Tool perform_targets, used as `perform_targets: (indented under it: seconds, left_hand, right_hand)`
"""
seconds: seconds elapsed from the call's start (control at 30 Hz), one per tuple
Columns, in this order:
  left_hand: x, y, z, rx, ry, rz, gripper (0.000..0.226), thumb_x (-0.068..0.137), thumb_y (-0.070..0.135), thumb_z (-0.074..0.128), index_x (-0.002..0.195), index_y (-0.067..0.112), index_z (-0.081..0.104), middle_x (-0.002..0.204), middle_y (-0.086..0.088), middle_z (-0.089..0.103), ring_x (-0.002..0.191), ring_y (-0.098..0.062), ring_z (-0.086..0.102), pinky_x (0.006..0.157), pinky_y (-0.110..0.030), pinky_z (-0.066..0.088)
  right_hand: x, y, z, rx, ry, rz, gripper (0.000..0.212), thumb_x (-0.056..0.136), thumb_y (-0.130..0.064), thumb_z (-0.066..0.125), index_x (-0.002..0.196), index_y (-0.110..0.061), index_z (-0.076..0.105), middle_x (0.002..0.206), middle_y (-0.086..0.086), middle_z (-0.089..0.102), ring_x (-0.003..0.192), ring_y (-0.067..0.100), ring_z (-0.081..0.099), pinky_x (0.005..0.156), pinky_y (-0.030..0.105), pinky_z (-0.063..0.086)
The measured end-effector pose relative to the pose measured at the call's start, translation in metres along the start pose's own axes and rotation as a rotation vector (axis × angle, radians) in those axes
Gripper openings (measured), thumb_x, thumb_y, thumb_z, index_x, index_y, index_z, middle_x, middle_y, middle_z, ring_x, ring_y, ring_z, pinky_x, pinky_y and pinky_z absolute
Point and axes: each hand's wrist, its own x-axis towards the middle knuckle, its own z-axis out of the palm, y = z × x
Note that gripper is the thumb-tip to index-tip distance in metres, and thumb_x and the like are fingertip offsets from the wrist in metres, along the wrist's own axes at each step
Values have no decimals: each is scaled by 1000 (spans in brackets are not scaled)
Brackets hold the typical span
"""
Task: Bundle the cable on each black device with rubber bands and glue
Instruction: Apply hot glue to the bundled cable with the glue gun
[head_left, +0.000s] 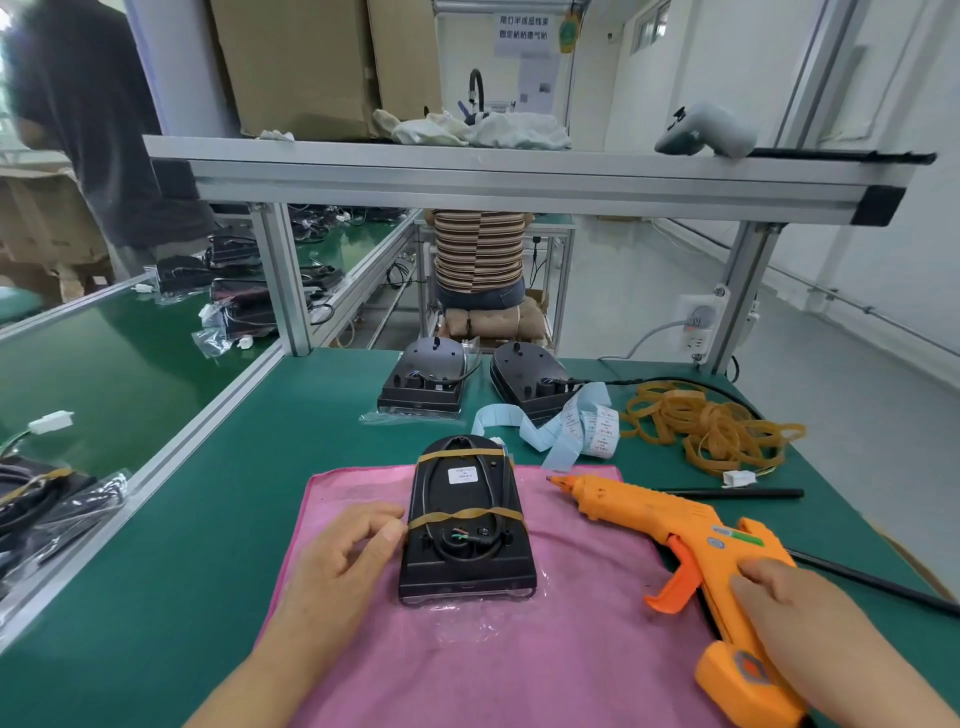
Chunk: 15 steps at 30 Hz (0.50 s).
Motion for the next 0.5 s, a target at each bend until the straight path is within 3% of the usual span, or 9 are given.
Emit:
perform_targets:
  seconds: [0.1, 0.23, 0.37, 0.5]
  left_hand:
    - [0, -1, 0, 11, -8, 1, 22, 96, 14, 58, 84, 23, 74, 104, 22, 69, 98, 7, 61, 76, 1, 40]
    - [1, -3, 0, 26, -15, 1, 23, 96, 14, 58, 78, 19, 71, 104, 19, 70, 99, 3, 62, 78, -1, 41]
    - [2, -2, 0, 32, -5, -19, 22, 96, 18, 58, 83, 29, 71, 105, 23, 69, 98, 7, 61, 78, -3, 42]
    - [7, 4, 0, -4, 49, -105, 27, 97, 22, 56, 84, 39, 72, 100, 26, 69, 93, 2, 64, 81, -19, 46]
  right_hand:
    - [10, -17, -7, -152, 11, -57, 31, 102, -29, 37, 86, -16, 60, 82, 1, 64, 78, 12, 58, 66, 26, 44]
    - [9, -36, -15, -222, 50, -99, 28, 102, -31, 37, 116, -23, 61, 113, -2, 66, 98, 16, 58, 81, 30, 47]
    - [16, -68, -4, -50, 4, -246, 29, 99, -31, 46, 126, -29, 58, 126, -8, 63, 112, 13, 55, 91, 26, 41]
    - [23, -104, 25, 204, -156, -349, 26, 100, -35, 47, 124, -34, 55, 131, -9, 59, 113, 9, 53, 92, 25, 39]
